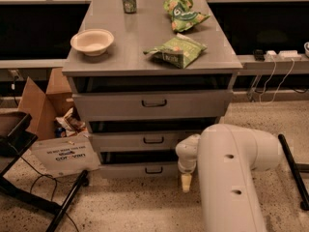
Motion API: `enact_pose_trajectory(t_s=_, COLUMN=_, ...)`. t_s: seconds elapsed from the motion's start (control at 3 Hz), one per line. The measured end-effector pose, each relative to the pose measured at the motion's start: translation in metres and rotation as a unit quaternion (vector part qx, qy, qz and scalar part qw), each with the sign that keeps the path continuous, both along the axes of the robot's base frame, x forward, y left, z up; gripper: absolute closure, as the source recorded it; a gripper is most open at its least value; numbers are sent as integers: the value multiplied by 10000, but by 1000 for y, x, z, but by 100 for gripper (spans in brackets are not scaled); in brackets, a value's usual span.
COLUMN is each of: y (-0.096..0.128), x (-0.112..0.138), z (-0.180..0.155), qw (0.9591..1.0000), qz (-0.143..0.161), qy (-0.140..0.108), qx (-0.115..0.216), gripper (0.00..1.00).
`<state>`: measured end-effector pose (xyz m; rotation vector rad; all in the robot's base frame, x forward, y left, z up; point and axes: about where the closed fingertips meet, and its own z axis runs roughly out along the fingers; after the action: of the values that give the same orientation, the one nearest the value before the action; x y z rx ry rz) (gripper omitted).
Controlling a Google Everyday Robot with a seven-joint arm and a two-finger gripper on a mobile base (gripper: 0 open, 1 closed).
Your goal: Open bottom drawer
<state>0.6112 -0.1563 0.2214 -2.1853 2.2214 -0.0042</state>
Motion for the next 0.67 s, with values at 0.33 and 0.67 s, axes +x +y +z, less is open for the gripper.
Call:
enact_pose_trajectory(t_s=0.33, y=3, x=16, z=-23, qw=9999, qz=-45, qy=62, qx=-152, gripper=4)
enact_pose_trajectory(t_s=0.67, y=-3, x=13, z=-31, qw=9992, qz=-186, qy=153, qx=-315, gripper=27)
